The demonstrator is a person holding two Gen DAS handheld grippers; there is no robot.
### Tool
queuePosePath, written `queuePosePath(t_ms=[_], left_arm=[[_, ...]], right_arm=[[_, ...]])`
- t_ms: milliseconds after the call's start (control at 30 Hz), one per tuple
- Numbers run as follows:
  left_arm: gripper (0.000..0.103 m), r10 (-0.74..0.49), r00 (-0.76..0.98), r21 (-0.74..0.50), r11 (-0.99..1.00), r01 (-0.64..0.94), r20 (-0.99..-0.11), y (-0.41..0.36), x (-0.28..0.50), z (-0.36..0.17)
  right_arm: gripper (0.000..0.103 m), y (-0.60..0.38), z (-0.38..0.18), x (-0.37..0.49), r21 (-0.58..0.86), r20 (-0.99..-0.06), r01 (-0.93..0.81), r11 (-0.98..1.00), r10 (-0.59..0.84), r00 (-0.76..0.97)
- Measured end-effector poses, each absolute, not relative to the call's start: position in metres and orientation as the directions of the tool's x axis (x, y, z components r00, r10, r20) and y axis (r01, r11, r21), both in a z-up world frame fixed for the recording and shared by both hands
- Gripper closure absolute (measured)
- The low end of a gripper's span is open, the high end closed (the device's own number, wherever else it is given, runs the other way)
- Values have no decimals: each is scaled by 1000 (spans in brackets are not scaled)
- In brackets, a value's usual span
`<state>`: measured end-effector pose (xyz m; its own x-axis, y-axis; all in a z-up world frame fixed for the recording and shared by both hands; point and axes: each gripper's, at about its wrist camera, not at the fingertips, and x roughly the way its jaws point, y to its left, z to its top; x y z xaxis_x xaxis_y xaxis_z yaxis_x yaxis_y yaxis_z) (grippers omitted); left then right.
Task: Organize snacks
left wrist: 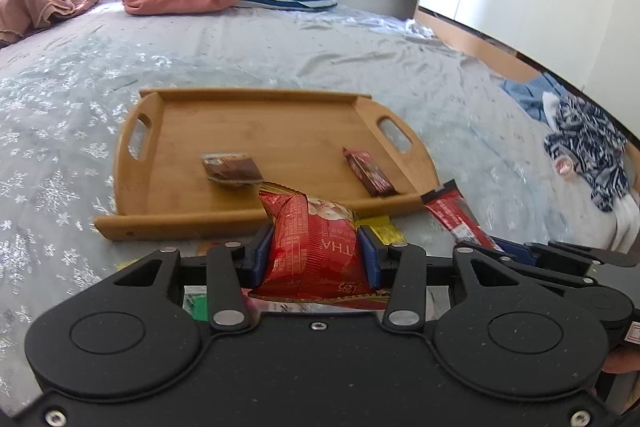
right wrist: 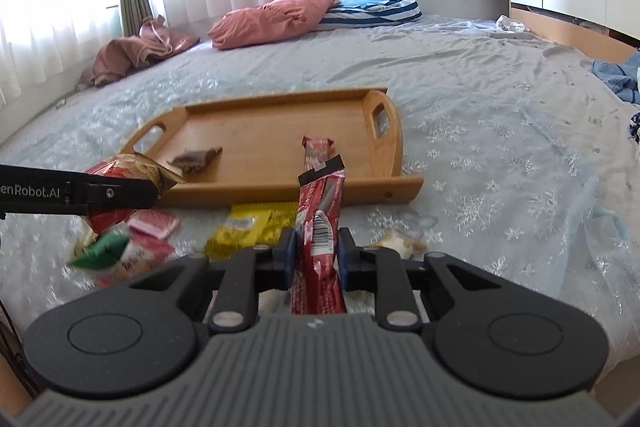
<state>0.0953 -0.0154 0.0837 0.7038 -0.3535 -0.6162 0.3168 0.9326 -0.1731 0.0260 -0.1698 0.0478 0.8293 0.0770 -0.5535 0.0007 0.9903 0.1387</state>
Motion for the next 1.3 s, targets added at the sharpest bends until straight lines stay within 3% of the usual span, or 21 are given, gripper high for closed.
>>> queuePosePath(t_ms=[700,1300], left_arm=[[61,-304,719,-234,952,198,-625,25,124,80],[61,-230,750,-217,969,118,-620,28,208,84]], right_arm=[[79,-174,69,57,179,-529,-5,984,101,842],[79,-200,70,163,234,-563,18,972,120,817]])
